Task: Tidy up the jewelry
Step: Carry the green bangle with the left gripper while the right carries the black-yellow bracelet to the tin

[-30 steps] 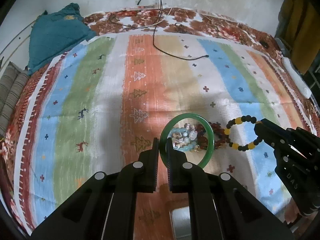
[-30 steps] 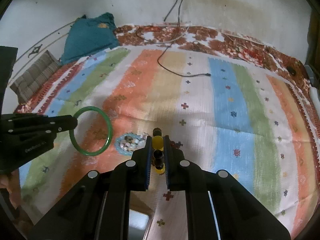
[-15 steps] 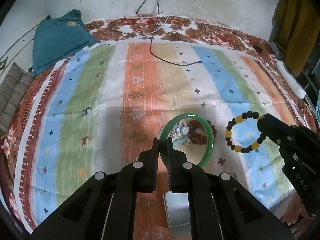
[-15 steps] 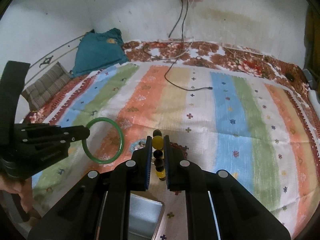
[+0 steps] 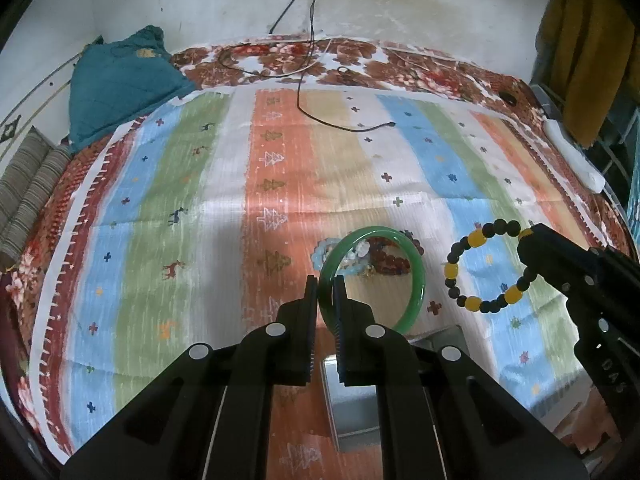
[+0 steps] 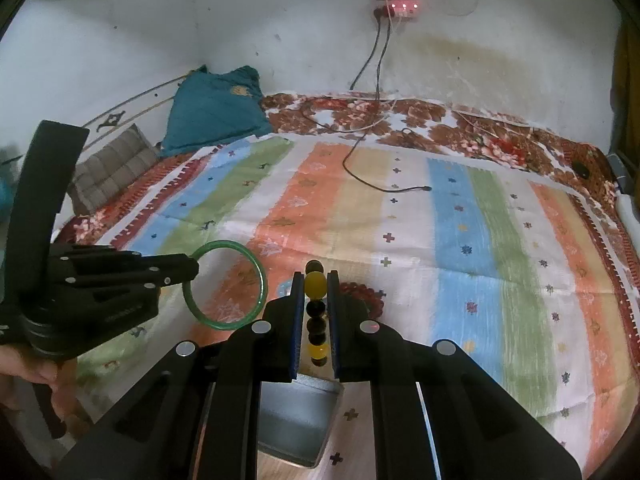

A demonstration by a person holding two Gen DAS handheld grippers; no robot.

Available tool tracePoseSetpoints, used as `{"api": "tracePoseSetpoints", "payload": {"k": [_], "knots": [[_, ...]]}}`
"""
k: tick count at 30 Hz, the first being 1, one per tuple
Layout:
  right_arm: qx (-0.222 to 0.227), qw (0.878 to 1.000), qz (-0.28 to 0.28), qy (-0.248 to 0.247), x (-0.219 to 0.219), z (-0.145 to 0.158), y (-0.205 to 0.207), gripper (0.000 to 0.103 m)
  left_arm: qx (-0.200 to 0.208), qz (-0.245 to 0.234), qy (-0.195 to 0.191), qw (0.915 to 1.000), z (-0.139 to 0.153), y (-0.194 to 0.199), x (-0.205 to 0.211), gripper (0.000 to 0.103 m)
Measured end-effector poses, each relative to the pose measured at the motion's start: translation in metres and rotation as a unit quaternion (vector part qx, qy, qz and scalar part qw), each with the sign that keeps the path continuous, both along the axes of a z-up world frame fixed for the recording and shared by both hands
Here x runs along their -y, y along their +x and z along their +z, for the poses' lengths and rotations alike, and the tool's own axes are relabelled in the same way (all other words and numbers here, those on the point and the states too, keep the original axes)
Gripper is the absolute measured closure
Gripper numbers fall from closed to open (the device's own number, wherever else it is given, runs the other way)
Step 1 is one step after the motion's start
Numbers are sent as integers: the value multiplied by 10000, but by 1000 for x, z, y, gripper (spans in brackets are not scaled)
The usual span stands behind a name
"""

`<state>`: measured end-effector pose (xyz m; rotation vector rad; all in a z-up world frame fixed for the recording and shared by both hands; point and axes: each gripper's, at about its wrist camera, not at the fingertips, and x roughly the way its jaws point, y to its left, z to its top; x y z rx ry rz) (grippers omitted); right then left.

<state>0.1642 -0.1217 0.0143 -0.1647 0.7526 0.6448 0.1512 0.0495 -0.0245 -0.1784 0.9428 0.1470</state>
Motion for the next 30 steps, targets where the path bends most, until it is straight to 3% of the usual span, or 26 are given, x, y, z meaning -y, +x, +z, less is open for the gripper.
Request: {"api": "tracePoseSetpoints", "payload": {"k": [30], "knots": [[-110,9996,251,49,15,-3,-54,91,195,-203,204,9994,2,-58,31,96]]}}
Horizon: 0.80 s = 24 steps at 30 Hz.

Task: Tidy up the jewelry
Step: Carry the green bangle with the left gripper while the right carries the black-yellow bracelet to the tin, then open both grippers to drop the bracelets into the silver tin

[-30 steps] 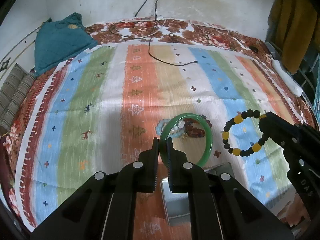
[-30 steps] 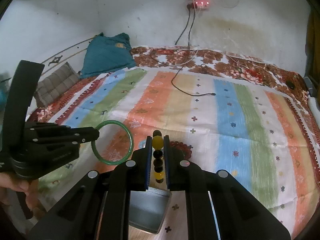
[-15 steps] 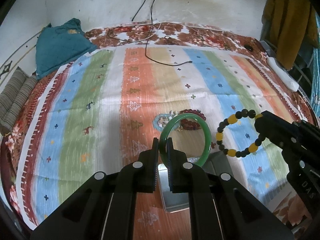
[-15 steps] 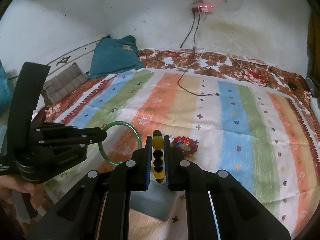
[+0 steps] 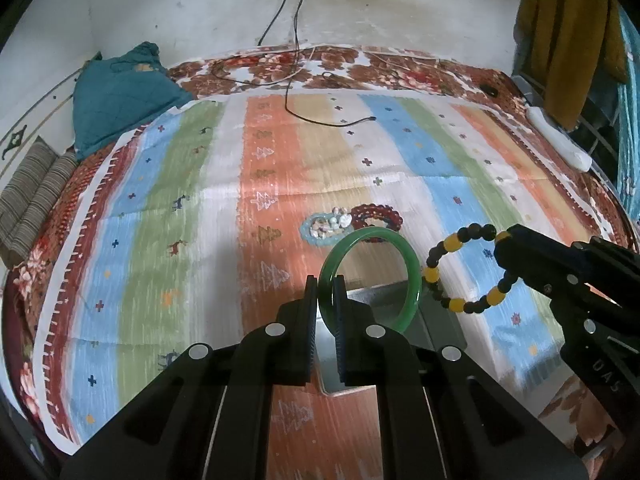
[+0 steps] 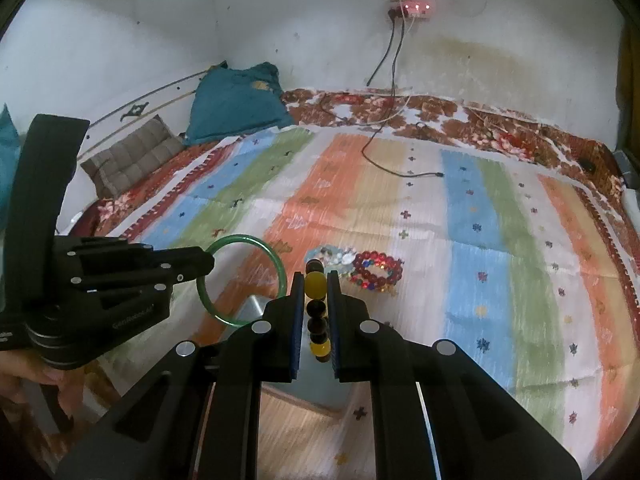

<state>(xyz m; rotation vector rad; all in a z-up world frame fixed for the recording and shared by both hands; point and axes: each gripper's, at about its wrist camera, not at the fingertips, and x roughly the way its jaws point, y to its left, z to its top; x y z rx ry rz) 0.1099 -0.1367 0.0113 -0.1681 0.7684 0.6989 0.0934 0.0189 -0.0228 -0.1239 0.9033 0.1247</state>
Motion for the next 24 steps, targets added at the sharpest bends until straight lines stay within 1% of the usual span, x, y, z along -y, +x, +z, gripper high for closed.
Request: {"api": "tracePoseSetpoints", "payload": {"k": [5,8,9,10,11,12,19,23,24], "knots": [[-91,10000,18,-25,2,-4,-2,91,-17,-56,33,10000,0,-5,5,95],[-165,9998,34,-128,1,-8,-1,90,-152,-135,-37,9998,-4,-4,9,93],[-150,9998,38,-147,0,-8,-2,83,-167,-132,-8,9998,-5,-5,9,91],[-117,9998,19,-147,0,-7,-2,68,-185,-113,37,9998,-6,-5,10,85],[-106,9998,2,-149,-1,-7,-1,63,-184,-91,46,9998,-6,-5,8,83],[-106,9998,-20,-164,0,-7,-1,61,-182,-70,40,9998,-6,-5,7,80],[-261,9992,-187,-223,4,-12,9,61,-186,123,9,9997,-6,-4,-2,64],[-331,9988,-260,-246,6,-14,14,61,-238,182,7,9996,-8,-1,-6,60],[-341,9987,-267,-254,6,-14,15,59,-256,200,6,9995,-9,0,-7,59]]}}
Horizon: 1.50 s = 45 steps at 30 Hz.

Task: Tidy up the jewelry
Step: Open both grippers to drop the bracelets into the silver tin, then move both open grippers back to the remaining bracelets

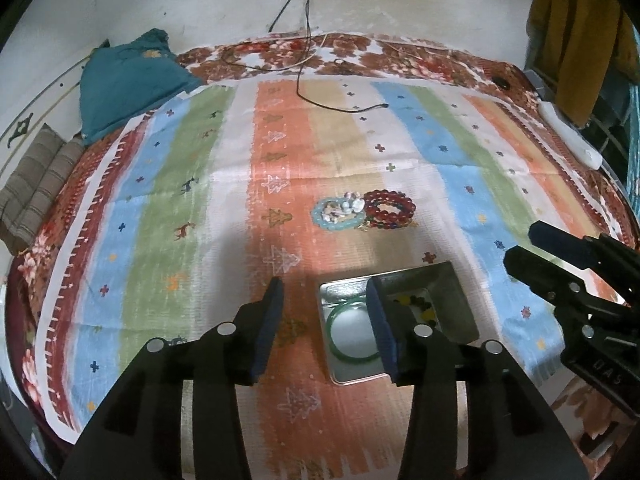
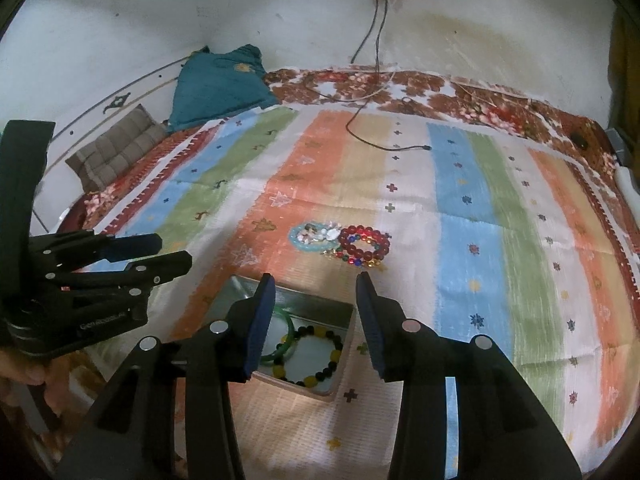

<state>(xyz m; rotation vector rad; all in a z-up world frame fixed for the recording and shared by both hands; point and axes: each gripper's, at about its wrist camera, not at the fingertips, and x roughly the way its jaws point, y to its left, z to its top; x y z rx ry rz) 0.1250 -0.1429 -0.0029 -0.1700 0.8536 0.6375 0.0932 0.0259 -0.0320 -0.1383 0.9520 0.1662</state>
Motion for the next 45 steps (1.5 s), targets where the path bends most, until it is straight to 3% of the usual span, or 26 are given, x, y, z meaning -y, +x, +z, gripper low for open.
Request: {"api": "tracePoseSetpoints", "payload": {"k": [18,45], "knots": [[-320,9982,-461,-223,0,-12,55,30,-172,109,-188,9996,-7,46,-23,35],[-639,9936,-512,-775,-18,-47,113,30,-674,-350,-12,9971,-39,112,-25,34]]}}
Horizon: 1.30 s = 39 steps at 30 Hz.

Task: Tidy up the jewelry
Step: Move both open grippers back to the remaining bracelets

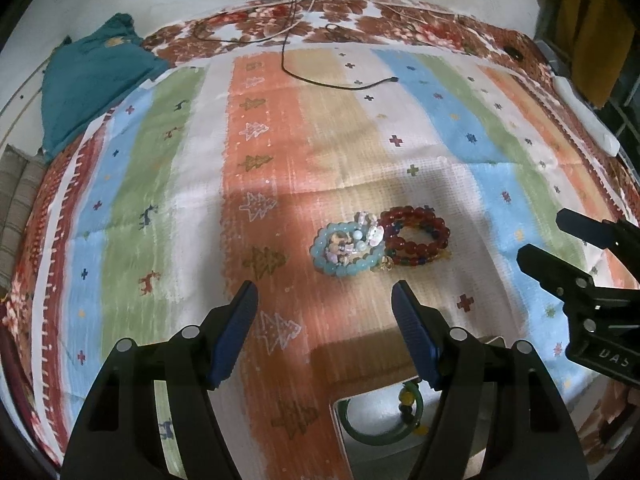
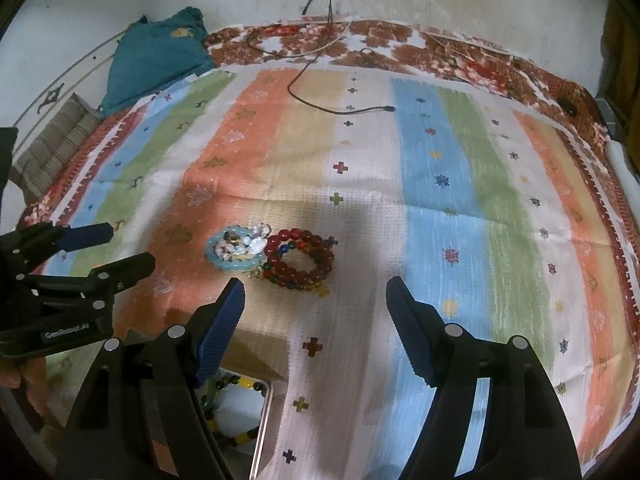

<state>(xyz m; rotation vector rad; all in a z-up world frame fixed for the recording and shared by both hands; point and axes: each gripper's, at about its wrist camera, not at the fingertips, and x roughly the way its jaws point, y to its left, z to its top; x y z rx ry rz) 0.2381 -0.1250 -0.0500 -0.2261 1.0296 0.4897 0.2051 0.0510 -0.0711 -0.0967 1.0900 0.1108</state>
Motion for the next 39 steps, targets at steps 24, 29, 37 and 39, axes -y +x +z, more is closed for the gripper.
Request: {"api": "tracePoseSetpoints", "payload": {"k": [24,29,37,39], "knots": [[-380,9989,-90,-263,-10,-35,34,30,-51,-667,250,9974,-20,36,10,35],[-542,9983,-66,-219,-13,-45,42,30,-130,-791,259,9964,-32,45,9,35],[-638,9976,-56,-254,-20,-55,52,30,-275,-980,128,9947,-47,56,8,42],[-677,9973,-51,-284,-21,-58,55,30,-308,-1025,116,9942,-50,58,9,42]]}}
